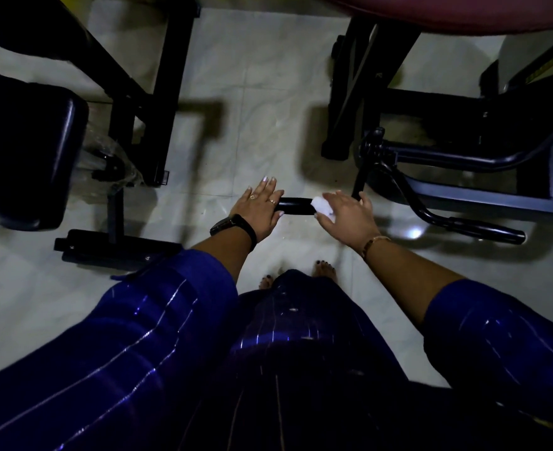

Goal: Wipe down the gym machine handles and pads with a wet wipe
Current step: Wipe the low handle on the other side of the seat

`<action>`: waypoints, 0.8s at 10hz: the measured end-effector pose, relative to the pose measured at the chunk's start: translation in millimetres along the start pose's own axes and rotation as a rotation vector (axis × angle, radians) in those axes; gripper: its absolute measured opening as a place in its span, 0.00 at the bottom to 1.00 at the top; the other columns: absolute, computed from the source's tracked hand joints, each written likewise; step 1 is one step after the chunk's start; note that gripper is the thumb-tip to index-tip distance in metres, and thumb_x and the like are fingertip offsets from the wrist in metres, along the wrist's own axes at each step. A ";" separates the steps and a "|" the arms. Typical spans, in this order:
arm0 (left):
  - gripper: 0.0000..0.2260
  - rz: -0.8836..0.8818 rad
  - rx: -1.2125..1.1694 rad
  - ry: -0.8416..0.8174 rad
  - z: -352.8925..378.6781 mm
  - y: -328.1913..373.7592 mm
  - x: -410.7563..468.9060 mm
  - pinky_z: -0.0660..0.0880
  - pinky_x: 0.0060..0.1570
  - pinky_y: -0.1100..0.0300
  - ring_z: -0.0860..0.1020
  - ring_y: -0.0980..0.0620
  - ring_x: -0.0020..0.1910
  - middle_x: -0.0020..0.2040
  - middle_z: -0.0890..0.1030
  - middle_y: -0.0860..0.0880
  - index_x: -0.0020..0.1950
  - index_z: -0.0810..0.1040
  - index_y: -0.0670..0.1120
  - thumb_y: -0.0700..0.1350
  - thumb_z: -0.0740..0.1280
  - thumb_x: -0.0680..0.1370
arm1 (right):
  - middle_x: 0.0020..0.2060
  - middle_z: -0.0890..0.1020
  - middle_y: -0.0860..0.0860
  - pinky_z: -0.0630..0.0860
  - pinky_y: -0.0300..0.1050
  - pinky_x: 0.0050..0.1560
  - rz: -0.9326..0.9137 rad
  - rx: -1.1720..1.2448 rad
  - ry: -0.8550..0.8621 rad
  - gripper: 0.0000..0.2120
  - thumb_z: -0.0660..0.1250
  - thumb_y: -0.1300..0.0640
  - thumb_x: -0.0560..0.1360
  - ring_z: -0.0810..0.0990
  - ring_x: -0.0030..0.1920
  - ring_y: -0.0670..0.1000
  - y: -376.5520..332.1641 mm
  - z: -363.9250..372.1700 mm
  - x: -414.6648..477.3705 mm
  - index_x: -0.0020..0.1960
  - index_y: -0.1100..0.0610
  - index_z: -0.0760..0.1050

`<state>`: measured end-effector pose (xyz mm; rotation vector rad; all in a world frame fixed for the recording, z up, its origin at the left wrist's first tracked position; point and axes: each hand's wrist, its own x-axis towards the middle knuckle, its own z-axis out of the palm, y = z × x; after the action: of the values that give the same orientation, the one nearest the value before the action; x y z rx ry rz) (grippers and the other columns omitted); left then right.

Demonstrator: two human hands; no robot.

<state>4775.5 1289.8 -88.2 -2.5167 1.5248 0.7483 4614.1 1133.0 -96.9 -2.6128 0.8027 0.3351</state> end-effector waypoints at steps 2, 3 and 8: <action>0.24 0.000 -0.044 0.005 0.1 0.0 -0.7 0.48 0.76 0.51 0.45 0.48 0.79 0.81 0.49 0.46 0.80 0.54 0.46 0.51 0.52 0.85 | 0.72 0.68 0.52 0.44 0.61 0.73 -0.126 -0.074 -0.176 0.32 0.62 0.43 0.76 0.65 0.72 0.52 -35.4 -11.2 15.5 0.75 0.54 0.60; 0.24 0.001 -0.054 0.010 1.3 0.1 -0.3 0.48 0.76 0.50 0.45 0.48 0.79 0.81 0.49 0.46 0.80 0.54 0.46 0.51 0.53 0.85 | 0.78 0.54 0.50 0.44 0.58 0.73 -0.228 -0.099 -0.125 0.38 0.61 0.42 0.76 0.51 0.77 0.50 -40.5 -1.7 -4.6 0.79 0.52 0.48; 0.24 0.013 -0.036 0.008 0.0 -3.2 1.2 0.48 0.76 0.50 0.45 0.48 0.79 0.80 0.51 0.47 0.80 0.54 0.47 0.52 0.52 0.84 | 0.54 0.83 0.57 0.72 0.52 0.59 -0.193 -0.141 0.292 0.17 0.64 0.52 0.76 0.80 0.57 0.58 -8.5 14.8 -12.5 0.59 0.61 0.79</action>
<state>4778.6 1290.4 -89.3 -2.5408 1.5458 0.7750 4607.3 1151.9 -103.5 -2.8855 0.6260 -0.0479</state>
